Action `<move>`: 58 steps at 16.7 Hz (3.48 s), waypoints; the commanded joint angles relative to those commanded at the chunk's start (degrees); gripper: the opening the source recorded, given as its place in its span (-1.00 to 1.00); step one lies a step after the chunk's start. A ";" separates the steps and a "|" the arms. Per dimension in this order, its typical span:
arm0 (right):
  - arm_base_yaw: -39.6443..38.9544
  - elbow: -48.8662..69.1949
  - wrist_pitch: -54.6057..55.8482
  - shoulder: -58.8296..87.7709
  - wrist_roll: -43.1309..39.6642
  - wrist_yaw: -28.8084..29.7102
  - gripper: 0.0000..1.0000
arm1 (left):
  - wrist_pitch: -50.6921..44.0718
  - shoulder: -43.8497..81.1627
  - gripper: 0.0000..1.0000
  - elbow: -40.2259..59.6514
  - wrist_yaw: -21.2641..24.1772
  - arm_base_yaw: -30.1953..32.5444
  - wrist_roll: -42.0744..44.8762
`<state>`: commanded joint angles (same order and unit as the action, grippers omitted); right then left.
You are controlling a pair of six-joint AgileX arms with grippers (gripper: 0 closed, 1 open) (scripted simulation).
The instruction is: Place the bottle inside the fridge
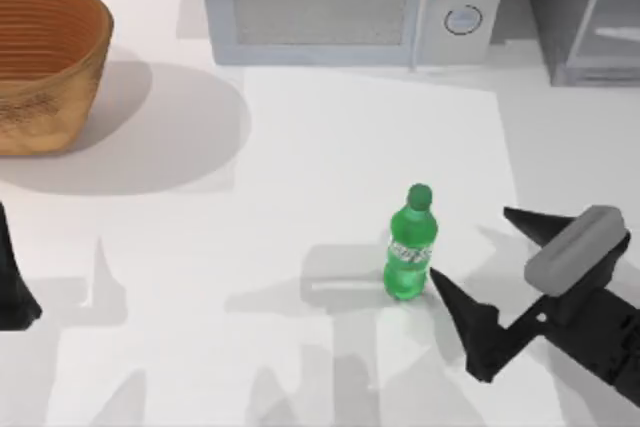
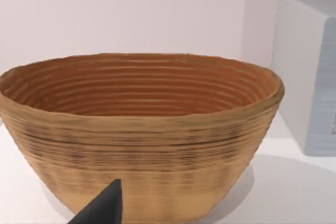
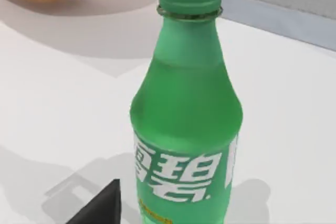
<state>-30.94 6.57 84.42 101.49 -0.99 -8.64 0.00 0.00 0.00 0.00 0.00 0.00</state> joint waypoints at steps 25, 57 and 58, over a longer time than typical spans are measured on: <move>-5.25 14.21 1.27 16.40 0.26 1.73 1.00 | 0.00 0.00 1.00 0.00 0.00 0.00 0.00; 12.19 8.16 -12.59 -4.42 -3.13 -15.81 -0.98 | 0.00 0.00 1.00 0.00 0.00 0.00 0.00; 14.50 7.41 -14.73 -6.76 -3.57 -18.04 -0.98 | 0.00 0.00 1.00 0.00 0.00 0.00 0.00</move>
<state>-16.44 13.99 69.69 94.74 -4.56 -26.68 0.00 0.00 0.00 0.00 0.00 0.00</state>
